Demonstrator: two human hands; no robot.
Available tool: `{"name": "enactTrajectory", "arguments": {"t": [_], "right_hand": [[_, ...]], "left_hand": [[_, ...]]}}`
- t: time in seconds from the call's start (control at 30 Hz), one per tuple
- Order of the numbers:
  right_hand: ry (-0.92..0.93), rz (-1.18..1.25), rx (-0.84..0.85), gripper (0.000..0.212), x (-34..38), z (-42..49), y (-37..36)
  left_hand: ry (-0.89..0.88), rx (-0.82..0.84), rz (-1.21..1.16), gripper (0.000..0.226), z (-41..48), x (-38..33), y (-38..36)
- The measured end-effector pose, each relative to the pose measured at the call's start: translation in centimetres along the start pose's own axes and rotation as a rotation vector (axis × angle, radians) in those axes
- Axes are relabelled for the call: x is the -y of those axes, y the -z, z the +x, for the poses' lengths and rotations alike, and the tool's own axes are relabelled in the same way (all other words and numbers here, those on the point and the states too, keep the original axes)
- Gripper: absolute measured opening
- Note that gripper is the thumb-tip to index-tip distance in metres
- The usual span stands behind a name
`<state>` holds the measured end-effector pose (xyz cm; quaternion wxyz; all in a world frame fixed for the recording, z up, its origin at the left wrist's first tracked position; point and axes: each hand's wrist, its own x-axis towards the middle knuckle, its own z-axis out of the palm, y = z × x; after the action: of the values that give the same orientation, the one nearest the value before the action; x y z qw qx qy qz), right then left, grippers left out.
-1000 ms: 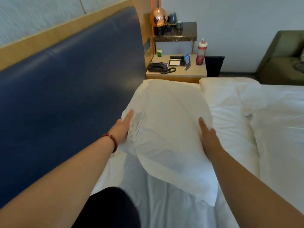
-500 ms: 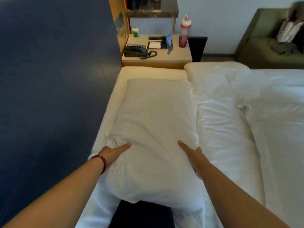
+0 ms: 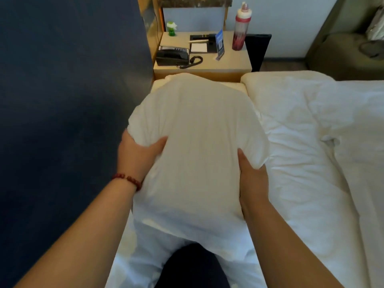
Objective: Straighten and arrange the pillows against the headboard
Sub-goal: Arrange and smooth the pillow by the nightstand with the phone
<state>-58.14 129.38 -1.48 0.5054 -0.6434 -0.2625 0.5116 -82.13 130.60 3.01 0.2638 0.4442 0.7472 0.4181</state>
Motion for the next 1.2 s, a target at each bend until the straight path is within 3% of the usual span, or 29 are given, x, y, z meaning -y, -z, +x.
{"name": "enactTrajectory", "arguments": {"t": [0.27, 0.4, 0.5, 0.6, 0.7, 0.93, 1.1, 1.2], "right_hand": [[0.022, 0.199, -0.017, 0.053, 4.8, 4.5, -5.7], [-0.119, 0.285, 0.008, 0.06, 4.7, 6.4, -9.8], [-0.344, 0.435, 0.048, 0.1, 1.7, 7.1, -12.9], [-0.568, 0.471, 0.005, 0.11, -1.3, 7.7, -14.6], [-0.652, 0.4, 0.022, 0.124, -2.2, 8.8, -15.9], [-0.693, 0.195, -0.006, 0.123, -1.8, 12.1, -16.8], [-0.653, 0.046, 0.021, 0.137, -2.4, 12.6, -15.2], [-0.577, -0.023, -0.02, 0.115, -2.1, 13.4, -13.1]], "left_hand": [[-0.29, -0.068, 0.126, 0.085, 7.7, -9.6, 1.6], [-0.358, -0.009, 0.295, 0.08, 13.0, -13.8, 3.8], [-0.298, 0.137, 0.507, 0.075, 17.6, -15.7, 4.6], [-0.198, 0.336, 0.731, 0.082, 21.7, -14.8, 3.3], [-0.011, 0.425, 0.832, 0.1, 25.5, -12.2, 1.5], [0.043, 0.406, 0.839, 0.103, 29.7, -7.4, -2.0], [0.108, 0.379, 0.838, 0.116, 28.6, -4.0, -3.3], [0.196, 0.408, 0.742, 0.127, 26.7, -1.3, -5.0]]}}
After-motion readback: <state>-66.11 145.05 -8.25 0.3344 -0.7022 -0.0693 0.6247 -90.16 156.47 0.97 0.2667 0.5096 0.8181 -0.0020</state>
